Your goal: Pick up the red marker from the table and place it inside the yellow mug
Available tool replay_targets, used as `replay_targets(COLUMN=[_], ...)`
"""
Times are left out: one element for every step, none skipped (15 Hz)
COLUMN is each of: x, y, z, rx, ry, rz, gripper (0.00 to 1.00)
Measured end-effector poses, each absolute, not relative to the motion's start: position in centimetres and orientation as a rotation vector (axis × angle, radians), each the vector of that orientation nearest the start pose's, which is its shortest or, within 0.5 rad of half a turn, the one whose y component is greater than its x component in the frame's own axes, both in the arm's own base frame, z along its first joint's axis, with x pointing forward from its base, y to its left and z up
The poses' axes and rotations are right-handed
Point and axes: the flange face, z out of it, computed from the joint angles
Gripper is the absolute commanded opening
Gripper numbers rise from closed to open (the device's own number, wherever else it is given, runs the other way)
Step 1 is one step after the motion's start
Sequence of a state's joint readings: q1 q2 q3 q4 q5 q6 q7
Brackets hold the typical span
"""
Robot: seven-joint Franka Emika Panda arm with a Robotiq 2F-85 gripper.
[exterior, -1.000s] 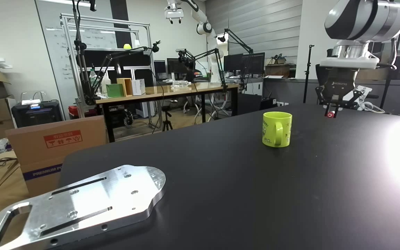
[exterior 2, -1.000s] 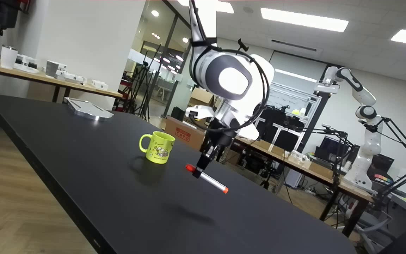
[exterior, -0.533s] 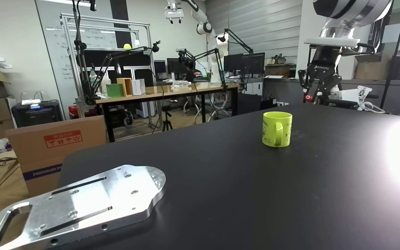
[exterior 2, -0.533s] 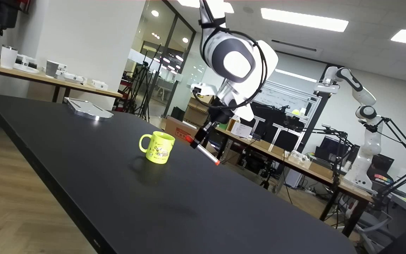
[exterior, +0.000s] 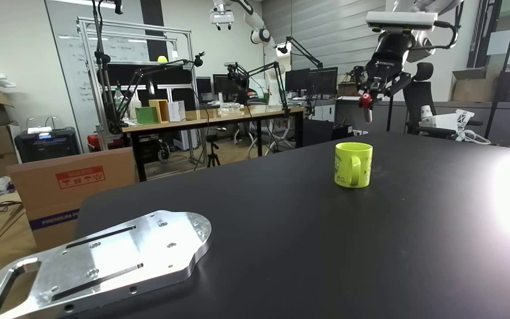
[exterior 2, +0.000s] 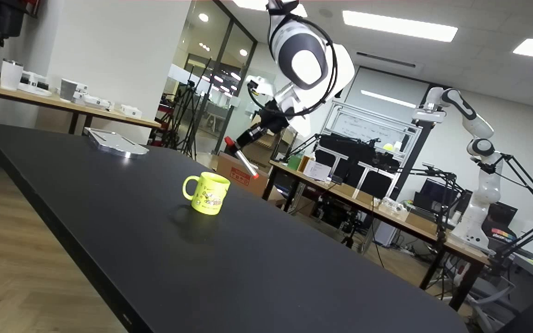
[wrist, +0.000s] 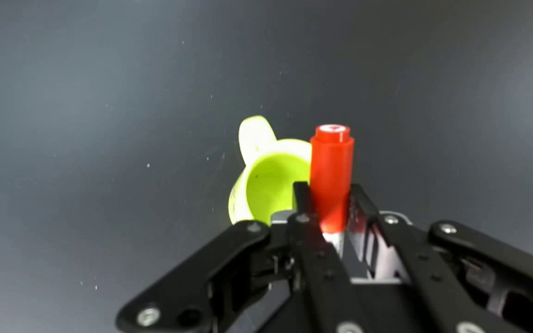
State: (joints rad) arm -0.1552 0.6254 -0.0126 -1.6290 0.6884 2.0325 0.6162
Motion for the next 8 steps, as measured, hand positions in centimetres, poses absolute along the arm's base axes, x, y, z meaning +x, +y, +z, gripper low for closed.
replay_targets(x=[66.9,66.9,66.8,66.7,66.7,66.6,66.6,66.6], y=[-7.1,-6.7,-6.3,-6.1,-6.0,-6.0,-6.0,-6.1], z=[25.5,26.0,26.4,26.6,26.6,26.4,26.0,25.5], rx=[-2.157,-2.143,-2.129,-2.116,-2.101,-2.088,-2.076,-2.068], ry=[1.407,1.384,1.367,1.354,1.344,1.337,1.333,1.333], rz=[0.493,0.541,0.586,0.622,0.653,0.679,0.699,0.714], gripper=[0.06,0.06,0.06,0.06,0.06,0.06,0.06,0.06])
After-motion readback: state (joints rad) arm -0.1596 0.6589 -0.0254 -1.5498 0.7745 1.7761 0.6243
